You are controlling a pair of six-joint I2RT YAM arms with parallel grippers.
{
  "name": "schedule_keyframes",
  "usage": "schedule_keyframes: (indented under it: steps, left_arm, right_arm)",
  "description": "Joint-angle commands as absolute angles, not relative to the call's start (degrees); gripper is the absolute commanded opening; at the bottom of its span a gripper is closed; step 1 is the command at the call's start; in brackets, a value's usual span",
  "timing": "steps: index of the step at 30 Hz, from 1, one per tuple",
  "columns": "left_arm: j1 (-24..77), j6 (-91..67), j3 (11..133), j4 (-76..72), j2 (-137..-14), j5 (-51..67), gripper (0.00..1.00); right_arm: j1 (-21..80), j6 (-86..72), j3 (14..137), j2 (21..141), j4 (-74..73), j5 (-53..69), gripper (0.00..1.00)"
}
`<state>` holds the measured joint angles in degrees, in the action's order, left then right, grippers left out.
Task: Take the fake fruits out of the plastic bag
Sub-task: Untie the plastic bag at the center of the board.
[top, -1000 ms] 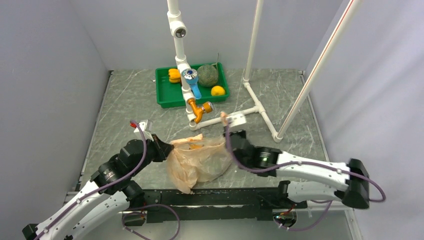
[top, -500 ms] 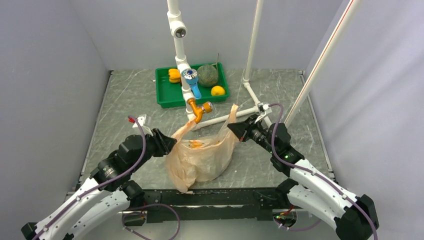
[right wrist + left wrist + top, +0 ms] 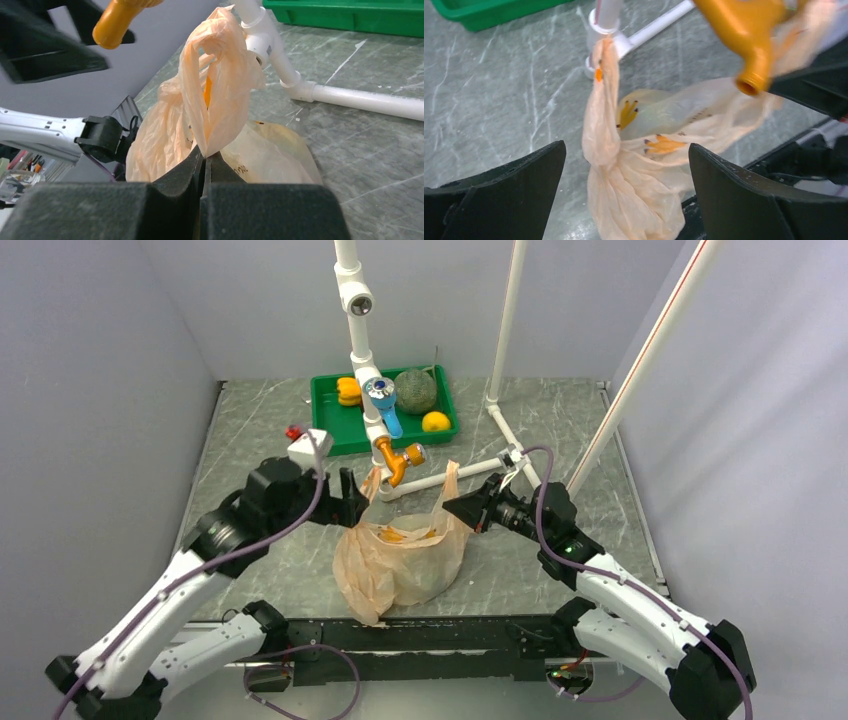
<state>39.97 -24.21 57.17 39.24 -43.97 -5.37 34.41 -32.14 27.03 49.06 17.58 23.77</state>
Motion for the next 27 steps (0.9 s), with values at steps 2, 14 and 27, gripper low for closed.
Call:
schedule_keyframes:
  steps: [2, 14, 27]
  left_arm:
    - [33.94, -22.07, 58.16, 39.49, -53.15, 0.56, 0.99]
    - [25.54, -27.57, 50.0, 20.1, -62.55, 18.12, 0.98]
    - [18.33, -28.91, 51.33, 18.86, -52.95, 27.52, 0.25]
  right_arm:
    - [34.37, -31.08, 29.53, 46.96, 18.91, 26.04, 0.0]
    - [34.39, -29.97, 29.75, 45.41, 16.85, 24.77, 0.0]
    - [34.23, -33.56, 29.27, 43.97, 14.23, 12.28, 0.0]
